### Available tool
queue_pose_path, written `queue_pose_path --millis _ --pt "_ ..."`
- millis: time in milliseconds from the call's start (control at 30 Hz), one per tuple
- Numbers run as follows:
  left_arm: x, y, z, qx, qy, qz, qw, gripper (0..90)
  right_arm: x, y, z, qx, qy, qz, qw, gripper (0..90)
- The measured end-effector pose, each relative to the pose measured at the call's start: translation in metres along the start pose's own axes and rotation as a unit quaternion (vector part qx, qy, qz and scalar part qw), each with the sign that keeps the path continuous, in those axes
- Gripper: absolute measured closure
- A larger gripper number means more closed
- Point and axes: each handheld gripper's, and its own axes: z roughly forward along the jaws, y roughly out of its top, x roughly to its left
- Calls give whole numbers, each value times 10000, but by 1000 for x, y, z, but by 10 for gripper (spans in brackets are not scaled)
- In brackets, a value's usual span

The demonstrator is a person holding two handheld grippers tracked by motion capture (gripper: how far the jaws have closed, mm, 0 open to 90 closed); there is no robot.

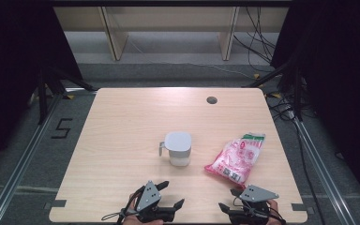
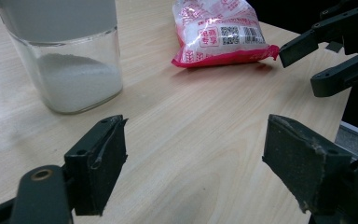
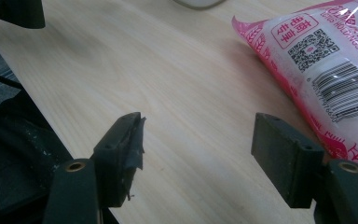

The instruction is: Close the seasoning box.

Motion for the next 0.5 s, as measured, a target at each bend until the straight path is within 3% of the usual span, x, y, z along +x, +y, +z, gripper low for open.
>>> queue_pose_path --millis 67,133,167,200,467,500 --pt "0 1 -1 107 31 74 9999 205 0 0 1 5 56 -59 10000 344" --pt "-1 0 0 -9 -5 -35 10000 205 0 -1 0 19 1 -1 10000 344" --pt "1 1 0 -1 -40 142 9999 206 0 -1 0 -3 -15 -51 10000 344" --pt "-1 0 -1 36 -14 0 10000 206 0 -1 0 21 -3 -62 10000 343" --pt "1 1 -2 144 76 84 9998 206 -1 -2 1 35 71 -56 10000 341" --pt "1 1 -2 106 50 25 9999 206 -1 -2 1 66 78 -38 9999 341"
